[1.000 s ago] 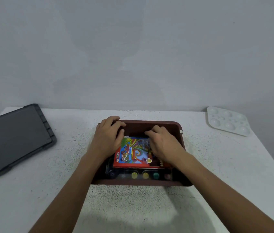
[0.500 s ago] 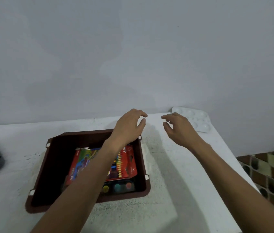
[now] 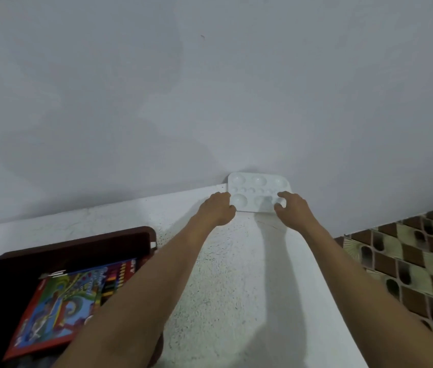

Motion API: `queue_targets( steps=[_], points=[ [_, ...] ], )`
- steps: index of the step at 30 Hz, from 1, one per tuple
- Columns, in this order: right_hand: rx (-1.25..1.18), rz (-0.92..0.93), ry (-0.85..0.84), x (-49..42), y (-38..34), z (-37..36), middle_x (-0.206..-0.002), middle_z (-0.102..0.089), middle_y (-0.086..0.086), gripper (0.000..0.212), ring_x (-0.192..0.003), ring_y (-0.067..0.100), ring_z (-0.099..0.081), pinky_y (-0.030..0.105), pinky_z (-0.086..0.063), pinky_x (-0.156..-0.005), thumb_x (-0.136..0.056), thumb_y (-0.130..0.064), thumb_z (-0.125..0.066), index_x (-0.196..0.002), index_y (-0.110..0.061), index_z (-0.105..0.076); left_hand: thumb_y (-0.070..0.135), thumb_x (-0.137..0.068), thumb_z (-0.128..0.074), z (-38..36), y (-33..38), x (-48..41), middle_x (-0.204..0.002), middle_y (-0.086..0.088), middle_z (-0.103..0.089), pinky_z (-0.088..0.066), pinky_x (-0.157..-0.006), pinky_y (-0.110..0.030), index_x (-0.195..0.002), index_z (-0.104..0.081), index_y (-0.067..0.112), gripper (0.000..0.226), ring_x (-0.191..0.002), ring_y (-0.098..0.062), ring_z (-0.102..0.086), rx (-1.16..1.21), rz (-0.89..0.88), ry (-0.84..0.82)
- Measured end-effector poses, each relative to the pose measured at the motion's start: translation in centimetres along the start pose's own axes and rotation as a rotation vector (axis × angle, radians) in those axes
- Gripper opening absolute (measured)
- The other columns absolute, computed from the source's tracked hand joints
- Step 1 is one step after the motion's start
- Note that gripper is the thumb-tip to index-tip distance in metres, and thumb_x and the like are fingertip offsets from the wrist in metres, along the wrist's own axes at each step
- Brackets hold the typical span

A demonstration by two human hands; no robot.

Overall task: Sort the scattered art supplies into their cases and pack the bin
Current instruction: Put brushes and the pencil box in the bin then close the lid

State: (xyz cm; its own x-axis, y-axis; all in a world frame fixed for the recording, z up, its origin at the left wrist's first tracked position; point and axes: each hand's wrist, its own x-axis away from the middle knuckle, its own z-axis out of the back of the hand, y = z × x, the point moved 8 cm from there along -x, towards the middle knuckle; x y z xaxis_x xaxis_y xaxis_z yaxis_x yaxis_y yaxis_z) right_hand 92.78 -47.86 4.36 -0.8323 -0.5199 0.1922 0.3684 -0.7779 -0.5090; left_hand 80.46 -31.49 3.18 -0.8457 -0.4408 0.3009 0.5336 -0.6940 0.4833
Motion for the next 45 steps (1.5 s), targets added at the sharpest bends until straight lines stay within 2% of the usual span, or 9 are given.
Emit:
queue_targets(
  steps=[3,6,11,16,21,28,34,38,45],
  points=[
    [-0.018,-0.067,-0.024,-0.9,2.0,-0.4,-0.153,-0.030,0.023,0.051,-0.140,0.033,-0.033,0.037,-0.031,-0.109,-0.099,-0.020,-0.047,-0.149,-0.011,-0.037,0.028,-0.102,-0.043,-1.2,0.5,-1.3,-0.159,-0.011,-0.026,-0.024,-0.115,-0.037,-0.155,-0.022,0.014,0.058,-0.146,-0.027,-0.026,0.229,0.035,-0.037],
    [-0.026,-0.066,-0.031,-1.7,2.9,-0.4,-0.149,-0.041,0.019,0.051,-0.136,0.034,-0.040,0.036,-0.031,-0.109,-0.100,-0.022,-0.046,-0.149,-0.011,-0.035,0.024,-0.102,-0.043,-1.7,1.0,-2.2,-0.161,-0.010,-0.023,-0.021,-0.116,-0.035,-0.156,-0.021,0.015,0.059,-0.147,-0.026,-0.022,0.342,0.068,0.001],
    [-0.231,-0.168,0.032,-2.2,4.6,0.0,-0.141,-0.049,0.017,0.051,-0.128,0.032,-0.047,0.033,-0.038,-0.096,-0.098,-0.029,-0.051,-0.144,-0.010,-0.041,0.021,-0.099,-0.047,-1.3,-0.1,-3.0,-0.152,-0.012,-0.039,-0.034,-0.110,-0.038,-0.151,-0.032,0.010,0.055,-0.138,-0.029,-0.037,0.335,0.152,0.103],
    [-0.406,-0.256,0.134,-0.5,5.4,-0.6,-0.142,-0.049,0.014,0.049,-0.128,0.030,-0.048,0.037,-0.040,-0.103,-0.097,-0.027,-0.053,-0.139,-0.003,-0.048,0.014,-0.092,-0.053,-0.8,-1.6,-1.9,-0.140,-0.013,-0.049,-0.045,-0.092,-0.034,-0.146,-0.037,0.011,0.057,-0.122,-0.030,-0.050,0.367,0.217,0.101],
    [-0.611,-0.328,0.237,1.0,5.0,-0.7,-0.116,-0.064,0.012,0.027,-0.093,0.024,-0.058,0.033,-0.048,-0.077,-0.094,-0.021,-0.052,-0.111,-0.005,-0.065,0.019,-0.092,-0.056,1.3,-2.2,-0.5,-0.129,-0.012,-0.055,-0.044,-0.081,-0.031,-0.137,-0.046,0.009,0.047,-0.106,-0.025,-0.054,0.390,0.184,0.144],
    [-0.772,-0.176,0.348,3.1,-1.4,1.8,-0.087,-0.054,-0.003,0.017,-0.077,0.014,-0.053,0.031,-0.042,-0.069,-0.095,-0.019,-0.051,-0.112,-0.015,-0.052,0.027,-0.094,-0.061,7.4,-3.8,4.0,-0.111,-0.004,-0.061,-0.043,-0.081,-0.031,-0.125,-0.052,0.011,0.037,-0.103,-0.020,-0.058,0.602,0.113,0.359],
    [-0.860,0.010,0.270,6.1,-8.7,1.4,-0.094,-0.061,0.011,0.017,-0.078,0.018,-0.055,0.028,-0.041,-0.063,-0.091,-0.022,-0.056,-0.107,-0.019,-0.052,0.029,-0.091,-0.065,11.5,-8.6,10.0,-0.107,-0.005,-0.065,-0.053,-0.089,-0.043,-0.123,-0.052,0.019,0.036,-0.101,-0.022,-0.064,0.704,0.105,0.492],
    [-0.894,0.143,0.210,9.4,-13.5,0.5,-0.096,-0.064,0.020,0.018,-0.076,0.017,-0.056,0.033,-0.043,-0.068,-0.091,-0.025,-0.060,-0.107,-0.019,-0.055,0.037,-0.087,-0.067,13.9,-12.4,15.3,-0.111,-0.007,-0.067,-0.050,-0.097,-0.049,-0.135,-0.050,0.025,0.052,-0.107,-0.023,-0.063,0.723,0.090,0.537],
    [-0.850,0.308,0.117,15.4,-20.7,-3.1,-0.076,-0.056,0.010,0.004,-0.064,0.006,-0.047,0.030,-0.041,-0.068,-0.092,-0.018,-0.059,-0.093,-0.018,-0.055,0.025,-0.092,-0.066,16.5,-18.8,24.7,-0.098,0.000,-0.071,-0.054,-0.087,-0.038,-0.126,-0.053,0.030,0.037,-0.093,-0.014,-0.068,0.690,0.083,0.620]
  ],
)
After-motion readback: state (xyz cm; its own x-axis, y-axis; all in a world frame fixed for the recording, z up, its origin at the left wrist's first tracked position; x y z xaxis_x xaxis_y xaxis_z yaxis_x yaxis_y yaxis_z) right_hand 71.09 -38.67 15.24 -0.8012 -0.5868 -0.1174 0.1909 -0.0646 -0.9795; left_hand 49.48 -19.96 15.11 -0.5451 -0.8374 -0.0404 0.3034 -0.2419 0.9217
